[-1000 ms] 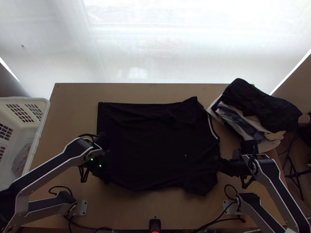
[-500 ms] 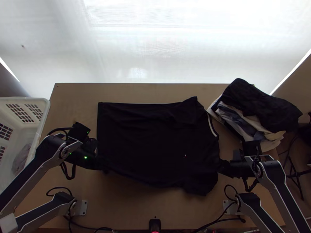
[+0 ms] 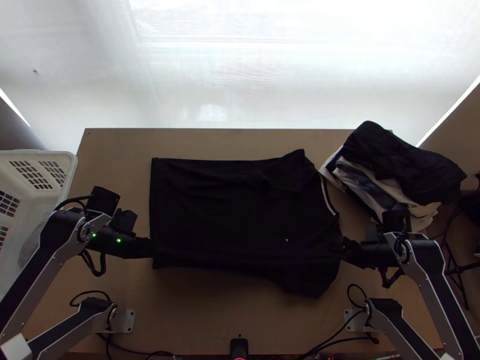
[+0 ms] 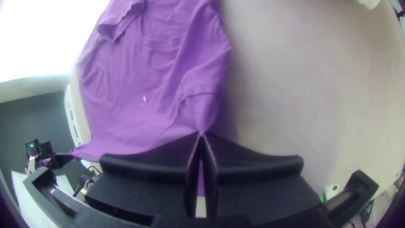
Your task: Fold the t-shirt
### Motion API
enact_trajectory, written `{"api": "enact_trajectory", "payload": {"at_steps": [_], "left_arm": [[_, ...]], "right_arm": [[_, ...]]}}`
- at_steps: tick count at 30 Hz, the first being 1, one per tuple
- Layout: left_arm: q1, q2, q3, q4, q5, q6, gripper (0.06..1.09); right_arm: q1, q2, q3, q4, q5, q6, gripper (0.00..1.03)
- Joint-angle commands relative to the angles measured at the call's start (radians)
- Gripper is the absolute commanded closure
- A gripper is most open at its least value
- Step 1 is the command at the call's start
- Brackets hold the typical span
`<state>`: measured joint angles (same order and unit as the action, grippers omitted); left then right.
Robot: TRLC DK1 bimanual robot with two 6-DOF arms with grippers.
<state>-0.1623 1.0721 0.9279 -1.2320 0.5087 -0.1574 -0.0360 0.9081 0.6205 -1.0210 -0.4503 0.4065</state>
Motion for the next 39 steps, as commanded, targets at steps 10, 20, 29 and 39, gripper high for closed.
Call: {"api": "enact_trajectory", "payload": {"at_steps": [10,20,29,39], "left_arm": [[0.149,0.058,0.020,0.054,-0.010,0.027,1.05],[0.175,0.092,0.038,0.138,-0.019,-0.011,1.05],[0.168,0.189,0.106,0.187,-0.027,-0.050,1.05],[0.176,0.120,0.219,0.178,-0.029,-0.097,1.05]], "right_arm": [[-0.039,0.121,0.093,0.101,0.001,-0.001,1.00],[-0.030,0.215,0.159,0.190,0.001,0.045,1.00],[-0.024,0.310,0.225,0.248,0.002,0.071,1.00],[-0.031,0.279,0.286,0.248,0.015,0.103,1.00]]}}
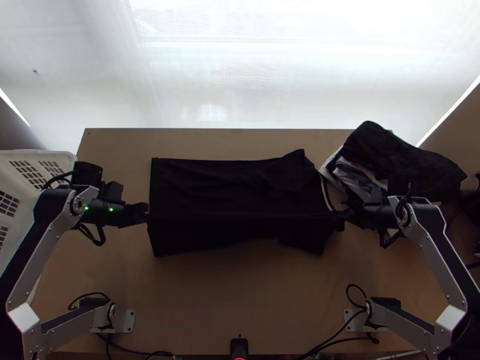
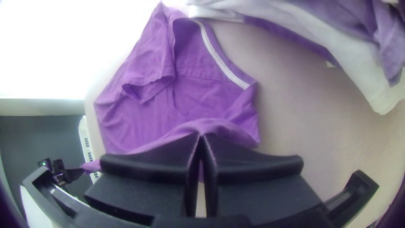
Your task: Fold the t-shirt
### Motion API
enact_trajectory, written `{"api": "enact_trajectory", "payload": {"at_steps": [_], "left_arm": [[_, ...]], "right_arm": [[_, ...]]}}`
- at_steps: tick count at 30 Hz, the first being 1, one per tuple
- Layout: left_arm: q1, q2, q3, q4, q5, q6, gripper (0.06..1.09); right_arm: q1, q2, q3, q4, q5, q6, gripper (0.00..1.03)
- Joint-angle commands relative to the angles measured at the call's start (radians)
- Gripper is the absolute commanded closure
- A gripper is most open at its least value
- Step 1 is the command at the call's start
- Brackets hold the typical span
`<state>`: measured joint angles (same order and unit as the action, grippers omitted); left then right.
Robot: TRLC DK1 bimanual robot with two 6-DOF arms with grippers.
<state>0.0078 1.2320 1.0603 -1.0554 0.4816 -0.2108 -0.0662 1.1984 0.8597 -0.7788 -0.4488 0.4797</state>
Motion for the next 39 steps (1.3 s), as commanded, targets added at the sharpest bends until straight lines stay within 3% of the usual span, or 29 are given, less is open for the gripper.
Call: {"api": "enact_trajectory", "payload": {"at_steps": [1,6,8,15,28,32,39], "left_arm": [[0.006,-0.048,0.118,0.002,-0.001,-0.061,1.05],[0.012,-0.054,0.288,0.020,0.000,-0.162,1.05],[0.031,-0.040,0.369,0.055,0.000,-0.203,1.05],[0.172,0.073,0.621,0.207,0.008,-0.346,1.05],[0.259,0.207,0.696,0.739,-0.017,-0.608,1.05],[0.268,0.167,0.751,0.753,-0.014,-0.665,1.05],[0.268,-0.100,0.704,0.629,0.012,-0.723,1.05]], "right_arm": [[0.003,-0.013,0.070,0.006,0.013,0.045,1.00],[0.054,-0.039,0.223,0.035,0.015,0.175,1.00],[0.057,-0.040,0.283,0.113,0.015,0.221,1.00],[0.115,0.043,0.510,0.389,0.042,0.241,1.00],[0.106,0.286,0.713,0.839,0.130,0.352,1.00],[0.108,0.207,0.749,0.840,0.127,0.399,1.00],[0.100,-0.091,0.694,0.627,0.013,0.428,1.00]]}}
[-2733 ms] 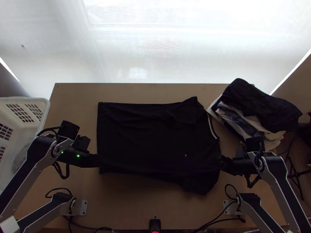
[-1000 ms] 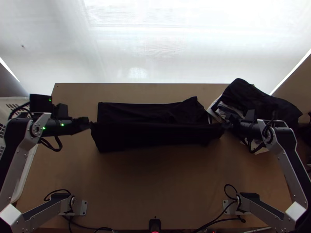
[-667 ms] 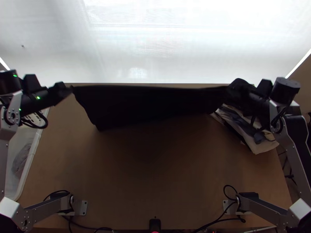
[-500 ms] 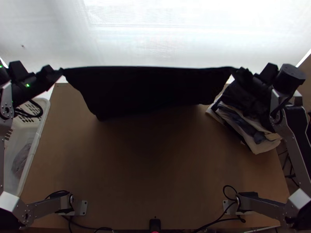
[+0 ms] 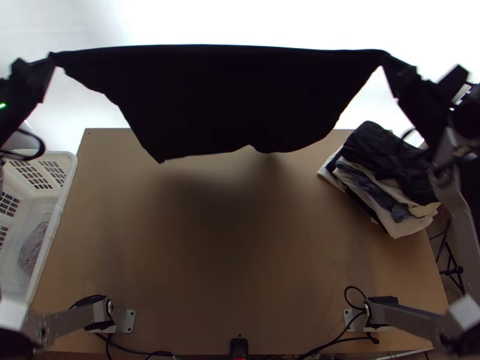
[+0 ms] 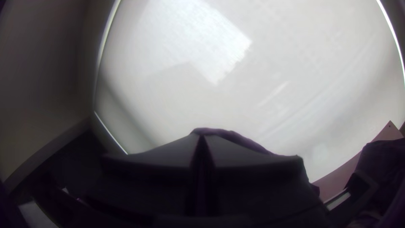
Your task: Fold the t-shirt
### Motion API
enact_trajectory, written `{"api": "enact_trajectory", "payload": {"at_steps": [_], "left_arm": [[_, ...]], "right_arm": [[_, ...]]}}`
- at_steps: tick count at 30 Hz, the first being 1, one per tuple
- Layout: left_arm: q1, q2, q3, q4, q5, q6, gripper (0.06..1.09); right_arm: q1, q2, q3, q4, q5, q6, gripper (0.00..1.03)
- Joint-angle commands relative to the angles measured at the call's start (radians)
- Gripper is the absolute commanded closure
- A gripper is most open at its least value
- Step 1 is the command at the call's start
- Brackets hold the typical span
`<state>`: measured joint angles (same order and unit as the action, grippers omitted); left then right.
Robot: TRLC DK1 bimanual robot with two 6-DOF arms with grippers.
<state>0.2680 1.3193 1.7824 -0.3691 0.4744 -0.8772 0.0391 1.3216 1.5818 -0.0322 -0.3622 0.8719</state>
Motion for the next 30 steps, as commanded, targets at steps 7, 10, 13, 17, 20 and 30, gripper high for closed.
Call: {"api": "enact_trajectory", "payload": {"at_steps": [7,10,13,17,20,30], "left_arm": [[0.013,-0.519,-0.063,-0.260,0.070,-0.045,1.05],[0.011,-0.611,-0.098,-0.320,0.070,-0.032,1.05],[0.002,-0.664,-0.133,-0.389,0.070,-0.025,1.05],[-0.012,-0.695,-0.141,-0.406,0.070,-0.025,1.05],[-0.018,-0.686,-0.138,-0.406,0.069,-0.016,1.05],[-0.015,-0.697,-0.454,-0.366,0.070,0.044,1.05]], "right_arm": [[-0.004,-0.572,-0.117,-0.422,-0.204,0.022,1.00],[0.002,-0.651,-0.118,-0.526,-0.215,0.016,1.00],[0.012,-0.690,-0.114,-0.583,-0.215,0.026,1.00],[0.022,-0.699,-0.089,-0.609,-0.215,0.036,1.00],[0.025,-0.694,-0.101,-0.611,-0.215,0.038,1.00],[0.025,-0.668,-0.488,-0.537,-0.215,-0.011,1.00]]}}
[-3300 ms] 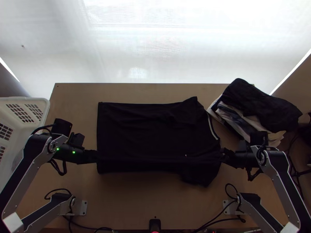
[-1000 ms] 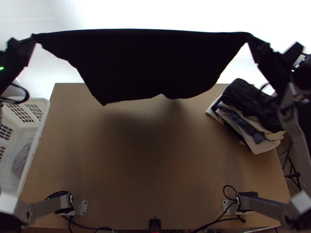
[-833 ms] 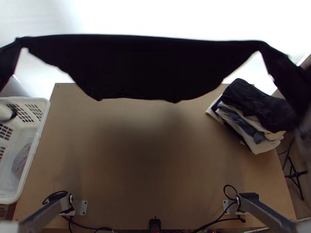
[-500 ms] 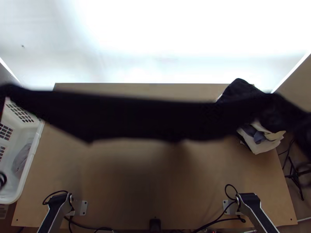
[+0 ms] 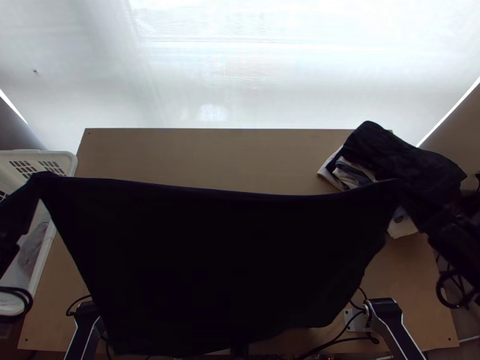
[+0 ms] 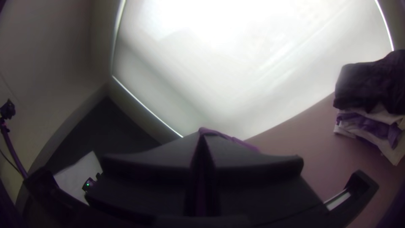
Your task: Fold the t-shirt
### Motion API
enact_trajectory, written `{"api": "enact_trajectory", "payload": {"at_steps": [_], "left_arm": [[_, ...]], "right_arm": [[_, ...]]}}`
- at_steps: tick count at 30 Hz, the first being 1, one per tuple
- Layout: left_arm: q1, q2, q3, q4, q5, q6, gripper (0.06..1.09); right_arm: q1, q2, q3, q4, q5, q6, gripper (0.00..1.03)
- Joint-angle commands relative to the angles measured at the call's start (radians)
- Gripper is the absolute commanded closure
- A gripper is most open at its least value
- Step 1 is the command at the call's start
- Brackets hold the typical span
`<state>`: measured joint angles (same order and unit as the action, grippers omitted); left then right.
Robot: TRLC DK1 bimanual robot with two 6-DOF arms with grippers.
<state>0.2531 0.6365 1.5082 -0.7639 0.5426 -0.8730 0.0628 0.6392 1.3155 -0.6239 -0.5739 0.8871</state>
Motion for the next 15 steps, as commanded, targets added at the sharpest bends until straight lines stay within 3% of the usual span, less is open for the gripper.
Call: {"api": "enact_trajectory", "payload": {"at_steps": [1,7,15], "left_arm": [[0.002,-0.014,-0.223,0.046,0.002,0.052,1.05],[0.015,0.020,-0.456,0.193,0.002,0.091,1.05],[0.017,0.192,-0.611,0.431,0.002,0.121,1.05]], "right_arm": [[0.000,0.031,-0.268,0.075,-0.003,-0.033,1.00],[-0.006,0.172,-0.455,0.297,-0.003,-0.057,1.00],[-0.027,0.445,-0.455,0.501,-0.001,-0.096,1.00]]}}
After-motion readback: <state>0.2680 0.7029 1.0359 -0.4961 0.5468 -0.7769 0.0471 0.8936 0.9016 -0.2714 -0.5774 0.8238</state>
